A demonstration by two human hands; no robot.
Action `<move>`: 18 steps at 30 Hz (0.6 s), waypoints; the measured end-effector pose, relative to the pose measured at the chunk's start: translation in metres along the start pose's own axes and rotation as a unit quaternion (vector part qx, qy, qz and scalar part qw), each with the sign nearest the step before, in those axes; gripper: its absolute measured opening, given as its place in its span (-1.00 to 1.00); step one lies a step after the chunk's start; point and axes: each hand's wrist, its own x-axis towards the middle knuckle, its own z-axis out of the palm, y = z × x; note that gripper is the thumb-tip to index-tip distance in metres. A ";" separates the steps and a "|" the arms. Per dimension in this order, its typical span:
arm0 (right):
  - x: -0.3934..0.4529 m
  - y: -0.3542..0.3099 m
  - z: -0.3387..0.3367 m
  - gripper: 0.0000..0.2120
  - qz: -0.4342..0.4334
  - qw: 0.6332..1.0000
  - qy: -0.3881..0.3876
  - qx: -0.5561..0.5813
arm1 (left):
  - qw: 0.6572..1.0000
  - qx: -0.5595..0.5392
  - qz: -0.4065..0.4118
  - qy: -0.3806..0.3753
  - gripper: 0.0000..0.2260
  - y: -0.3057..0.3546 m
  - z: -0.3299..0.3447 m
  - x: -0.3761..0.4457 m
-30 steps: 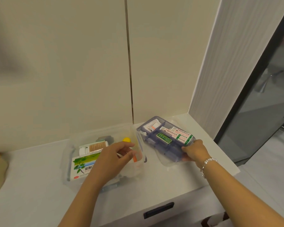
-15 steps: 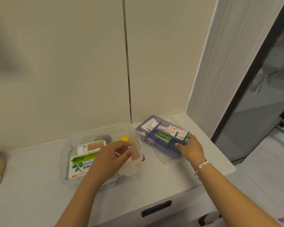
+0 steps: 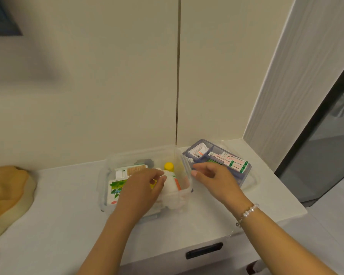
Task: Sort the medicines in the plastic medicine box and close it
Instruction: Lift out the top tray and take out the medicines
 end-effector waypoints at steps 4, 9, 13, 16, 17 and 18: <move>0.005 -0.005 0.014 -0.69 -0.023 0.999 0.002 -0.022 | 0.999 0.012 -0.008 0.037 -0.83 -0.019 -0.017 0.004; 0.012 -0.007 0.034 -0.64 -0.093 0.988 0.020 -0.125 | 0.993 0.102 -0.045 -0.039 -0.71 -0.043 -0.032 0.006; 0.016 -0.011 0.048 -0.61 -0.146 0.966 0.001 -0.214 | 0.994 0.096 -0.045 -0.042 -0.70 -0.044 -0.031 0.005; 0.016 -0.013 0.057 -0.63 -0.184 0.952 -0.027 -0.245 | 0.991 0.111 -0.051 -0.048 -0.69 -0.045 -0.030 0.008; 0.016 -0.013 0.058 -0.63 -0.193 0.947 -0.037 -0.254 | 0.991 0.116 -0.051 -0.051 -0.70 -0.044 -0.030 0.009; 0.015 -0.014 0.059 -0.64 -0.204 0.941 -0.045 -0.267 | 0.990 0.121 -0.049 -0.055 -0.71 -0.044 -0.030 0.010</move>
